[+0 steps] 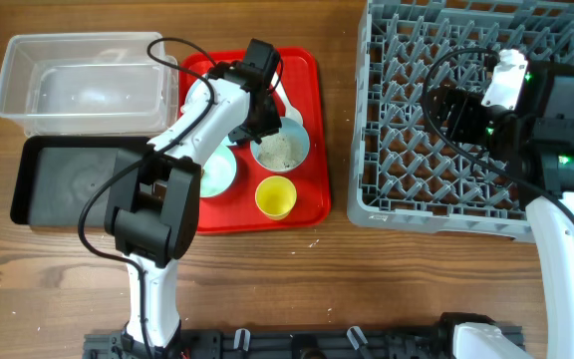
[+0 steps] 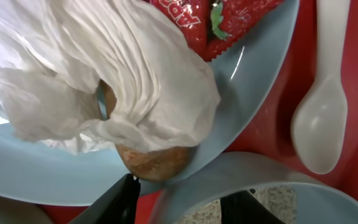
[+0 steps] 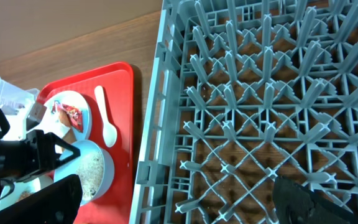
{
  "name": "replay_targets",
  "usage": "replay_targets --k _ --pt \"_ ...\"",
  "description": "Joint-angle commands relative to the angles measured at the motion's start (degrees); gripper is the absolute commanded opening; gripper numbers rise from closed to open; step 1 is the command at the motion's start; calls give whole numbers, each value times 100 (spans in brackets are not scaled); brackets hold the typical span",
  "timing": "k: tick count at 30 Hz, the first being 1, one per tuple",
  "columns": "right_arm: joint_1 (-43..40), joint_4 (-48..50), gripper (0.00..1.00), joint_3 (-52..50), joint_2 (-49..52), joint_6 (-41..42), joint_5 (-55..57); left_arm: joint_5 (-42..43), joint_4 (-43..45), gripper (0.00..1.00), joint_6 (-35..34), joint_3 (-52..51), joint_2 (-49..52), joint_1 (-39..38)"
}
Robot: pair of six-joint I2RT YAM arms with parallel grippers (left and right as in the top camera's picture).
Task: Sort waste into correct bins and load items into the dishwasher rack
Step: 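Grasp the white tissue on the blue plate with the left gripper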
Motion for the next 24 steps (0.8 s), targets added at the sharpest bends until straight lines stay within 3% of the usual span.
replay_targets --k 1,3,9,13,24 --pt "-7 57 100 101 66 46 -33 208 55 43 33 11 -142 44" --pt "-7 59 100 101 66 48 -33 634 -46 43 52 175 -273 42" --pt "-7 59 100 101 66 48 -33 678 -396 44 50 238 -800 192" --pt "-7 55 100 101 66 74 -33 50 -391 43 48 221 -752 240" --pt "-7 28 100 90 70 186 -31 -28 61 45 28 212 -96 243"
